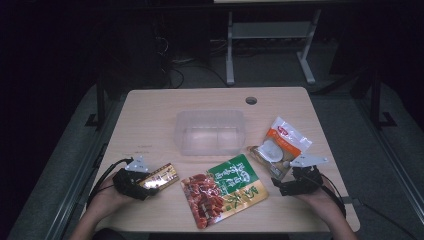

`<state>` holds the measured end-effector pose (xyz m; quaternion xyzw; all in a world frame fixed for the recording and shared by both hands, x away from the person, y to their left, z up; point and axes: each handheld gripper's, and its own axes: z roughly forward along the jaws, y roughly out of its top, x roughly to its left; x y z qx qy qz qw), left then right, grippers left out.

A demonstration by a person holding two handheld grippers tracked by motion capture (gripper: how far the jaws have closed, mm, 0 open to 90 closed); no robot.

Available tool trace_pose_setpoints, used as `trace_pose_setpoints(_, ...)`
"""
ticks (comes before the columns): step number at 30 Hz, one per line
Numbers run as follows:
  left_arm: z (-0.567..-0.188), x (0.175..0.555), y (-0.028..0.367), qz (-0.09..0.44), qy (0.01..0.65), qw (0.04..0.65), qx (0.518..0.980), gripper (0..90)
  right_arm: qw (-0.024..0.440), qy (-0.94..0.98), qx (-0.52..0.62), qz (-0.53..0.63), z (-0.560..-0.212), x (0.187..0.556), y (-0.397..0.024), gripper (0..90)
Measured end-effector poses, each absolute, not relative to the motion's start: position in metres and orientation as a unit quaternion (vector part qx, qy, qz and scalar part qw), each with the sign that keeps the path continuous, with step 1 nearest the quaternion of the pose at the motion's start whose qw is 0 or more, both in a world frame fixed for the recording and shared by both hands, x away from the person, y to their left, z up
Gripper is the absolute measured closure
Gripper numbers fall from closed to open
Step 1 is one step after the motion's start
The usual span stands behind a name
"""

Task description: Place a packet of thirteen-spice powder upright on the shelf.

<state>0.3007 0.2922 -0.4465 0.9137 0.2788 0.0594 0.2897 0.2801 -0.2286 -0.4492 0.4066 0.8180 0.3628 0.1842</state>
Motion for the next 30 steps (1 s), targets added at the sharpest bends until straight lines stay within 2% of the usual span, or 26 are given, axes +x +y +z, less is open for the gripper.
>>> trace_pose_setpoints(3, -0.442, 0.301, 0.293, 0.054, 0.277, 0.311, 0.908, 31.9, 0.172, 0.828, 0.388, 0.367, -0.445, 0.281, -0.226, 6.0)
trace_pose_setpoints(4, -0.439, 0.301, 0.292, 0.053, 0.273, 0.321, 0.905, 31.9, 0.149, 0.837, 0.368, 0.376, -0.441, 0.283, -0.223, 6.0)
trace_pose_setpoints(12, -0.430, 0.304, 0.282, 0.043, 0.258, 0.351, 0.899, 31.8, 0.106, 0.859, 0.290, 0.409, -0.427, 0.287, -0.203, 6.2)
trace_pose_setpoints(16, -0.422, 0.304, 0.273, 0.042, 0.245, 0.365, 0.897, 31.8, 0.067, 0.864, 0.249, 0.432, -0.420, 0.297, -0.187, 6.5)
trace_pose_setpoints(30, -0.410, 0.303, 0.259, 0.031, 0.202, 0.397, 0.895, 31.8, 0.044, 0.859, 0.191, 0.472, -0.405, 0.314, -0.163, 9.1)
